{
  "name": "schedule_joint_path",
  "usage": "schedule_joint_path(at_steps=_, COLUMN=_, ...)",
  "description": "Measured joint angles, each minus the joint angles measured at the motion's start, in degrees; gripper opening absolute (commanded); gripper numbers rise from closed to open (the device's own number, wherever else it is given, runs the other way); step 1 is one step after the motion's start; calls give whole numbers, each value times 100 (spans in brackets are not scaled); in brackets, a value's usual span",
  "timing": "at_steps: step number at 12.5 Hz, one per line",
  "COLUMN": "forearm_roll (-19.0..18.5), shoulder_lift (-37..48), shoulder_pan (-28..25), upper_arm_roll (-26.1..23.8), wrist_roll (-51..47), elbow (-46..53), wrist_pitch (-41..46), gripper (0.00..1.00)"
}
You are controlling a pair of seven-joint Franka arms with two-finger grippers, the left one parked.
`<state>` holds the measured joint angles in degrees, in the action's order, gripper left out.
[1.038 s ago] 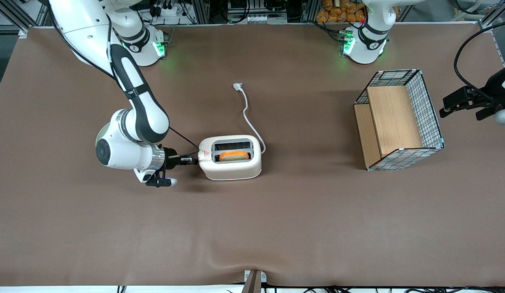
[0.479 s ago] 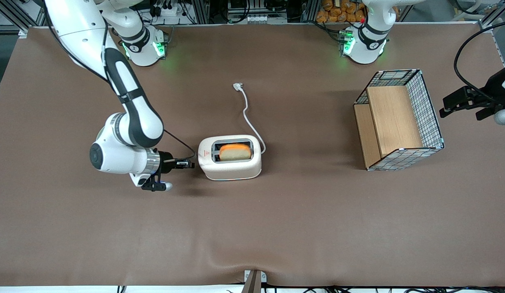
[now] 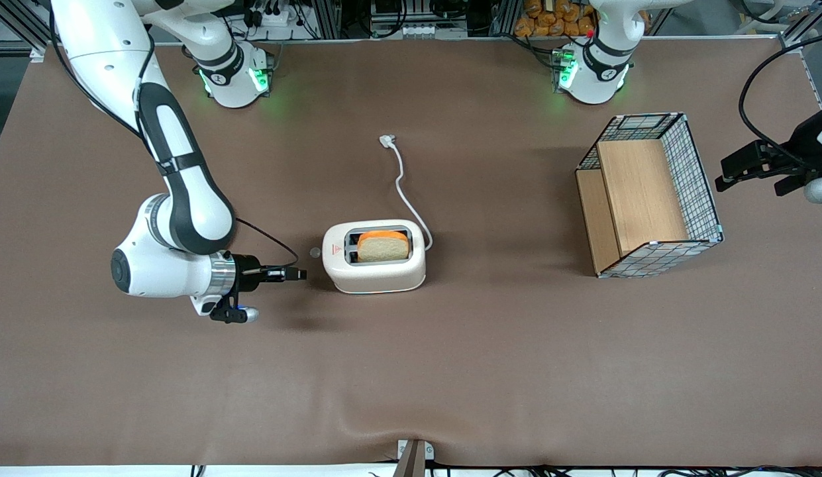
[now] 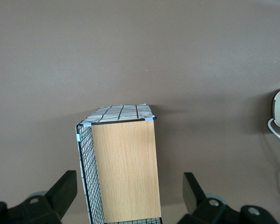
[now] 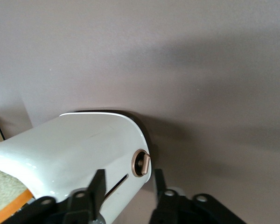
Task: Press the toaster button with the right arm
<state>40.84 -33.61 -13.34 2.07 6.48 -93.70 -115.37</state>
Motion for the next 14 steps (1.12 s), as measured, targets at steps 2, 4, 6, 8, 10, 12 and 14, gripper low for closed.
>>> schedule_joint_path(at_steps=2, forearm_roll=-163, shoulder_lift=0, shoulder_pan=38, upper_arm_roll=38, wrist_roll=0, elbow=236, wrist_pitch=268, gripper=100)
schedule_joint_path(at_steps=4, forearm_roll=-509, shoulder_lift=3, shoulder_pan=212, upper_arm_roll=75, wrist_roll=2, elbow=589, wrist_pitch=645, gripper=100)
schedule_joint_path(at_steps=6, forearm_roll=-1301, shoulder_lift=9, shoulder_pan=412, upper_arm_roll=76, wrist_roll=22, elbow=943, wrist_pitch=816, gripper=100)
schedule_joint_path(at_steps=8, forearm_roll=-2172, shoulder_lift=32, shoulder_pan=508, upper_arm_roll=34, wrist_roll=53, elbow=1269, wrist_pitch=846, gripper=100)
schedule_joint_path(at_steps=10, forearm_roll=-2562, shoulder_lift=61, shoulder_pan=753, upper_arm_roll=-151, wrist_roll=53, elbow=1761, wrist_pitch=1297, gripper=100)
schedule_joint_path(at_steps=12, forearm_roll=-2640, shoulder_lift=106, shoulder_pan=1082, upper_arm_roll=-244, wrist_roll=117, elbow=2095, wrist_pitch=1681, gripper=100)
schedule_joint_path(at_steps=14, forearm_roll=-2642, shoulder_lift=215, shoulder_pan=1303, upper_arm_roll=-259, wrist_roll=201, elbow=2222, wrist_pitch=1767, gripper=100)
